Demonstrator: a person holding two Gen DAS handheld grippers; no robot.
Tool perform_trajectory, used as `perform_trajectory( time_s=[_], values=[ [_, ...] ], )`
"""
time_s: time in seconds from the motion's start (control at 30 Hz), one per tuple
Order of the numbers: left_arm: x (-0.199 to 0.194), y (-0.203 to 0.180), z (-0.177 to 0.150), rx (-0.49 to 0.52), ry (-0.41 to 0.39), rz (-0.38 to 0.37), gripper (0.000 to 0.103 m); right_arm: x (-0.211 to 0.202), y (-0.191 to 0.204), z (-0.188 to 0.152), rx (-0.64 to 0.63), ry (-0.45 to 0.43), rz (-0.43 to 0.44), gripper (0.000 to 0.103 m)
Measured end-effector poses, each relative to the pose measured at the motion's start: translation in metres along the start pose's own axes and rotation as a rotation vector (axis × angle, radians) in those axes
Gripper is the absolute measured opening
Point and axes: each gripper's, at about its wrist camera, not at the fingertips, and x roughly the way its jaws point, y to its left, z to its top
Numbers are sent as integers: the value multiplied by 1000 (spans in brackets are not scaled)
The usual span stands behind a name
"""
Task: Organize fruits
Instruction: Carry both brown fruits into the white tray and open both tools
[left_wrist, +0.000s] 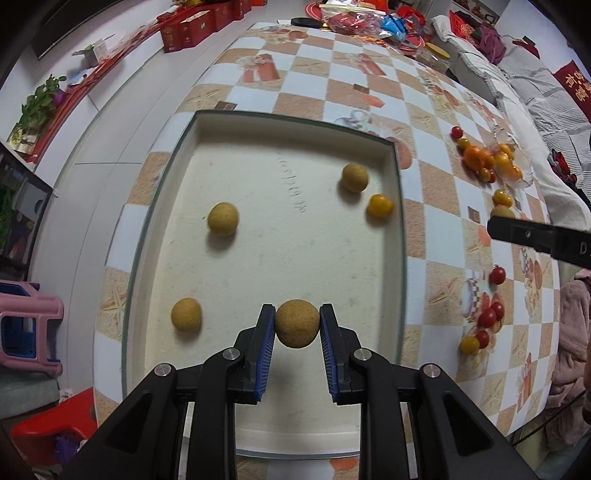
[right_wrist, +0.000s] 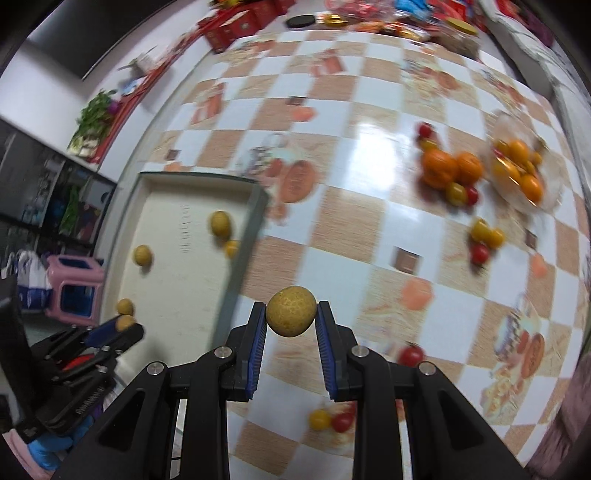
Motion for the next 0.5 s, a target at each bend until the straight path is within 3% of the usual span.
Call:
perform_trajectory(
  time_s=[0.5],
  values=[
    [28,33,-39,-8,64,66,26,69,89,23,-171,133,29,29]
  ],
)
